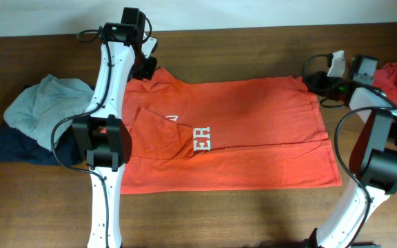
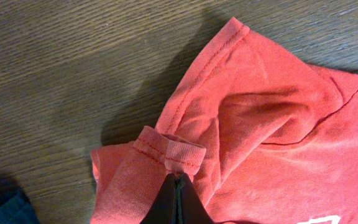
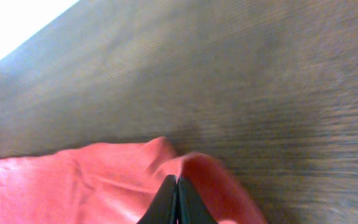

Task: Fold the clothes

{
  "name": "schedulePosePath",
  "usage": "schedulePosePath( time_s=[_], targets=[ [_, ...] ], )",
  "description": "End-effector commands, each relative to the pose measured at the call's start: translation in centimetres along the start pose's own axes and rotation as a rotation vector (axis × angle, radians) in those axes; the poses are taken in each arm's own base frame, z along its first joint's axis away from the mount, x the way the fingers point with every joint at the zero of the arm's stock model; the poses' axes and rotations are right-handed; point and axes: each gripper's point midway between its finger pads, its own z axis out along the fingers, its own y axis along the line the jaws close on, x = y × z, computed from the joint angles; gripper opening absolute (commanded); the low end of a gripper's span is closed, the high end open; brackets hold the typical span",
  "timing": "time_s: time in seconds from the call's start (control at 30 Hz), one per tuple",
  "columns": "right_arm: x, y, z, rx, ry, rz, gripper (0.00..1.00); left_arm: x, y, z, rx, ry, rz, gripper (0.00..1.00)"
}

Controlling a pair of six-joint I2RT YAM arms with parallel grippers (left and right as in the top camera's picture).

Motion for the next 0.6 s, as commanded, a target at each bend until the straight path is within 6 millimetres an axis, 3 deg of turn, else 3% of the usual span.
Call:
schedulePosePath(
  time_s=[0.0,0.17,0.37,0.57],
  targets=[
    [-1.6,2.6,-2.5,-0.031,-0.016,-0.02,0.04,-0.8,0.6,-1.9,-0.019,-0.043,-0.017,0.0],
    [0.0,3.8,-4.3,-0.025,0.062,0.017,0.04,-0.5,0.6,-1.9,-0.021,-0.03,-0.017,0.0],
    [5.0,2.6,-5.5,0.077,0.254,0.124,0.04,0.5,0.5,-2.1,-0.015,0.007,-0.018,0.0],
    [6.4,3.9,-8.1,0.105,0.329,0.106,0.04,1.1,1.1,-2.3,-0.018,0.026,-0.028,0.0]
  ],
)
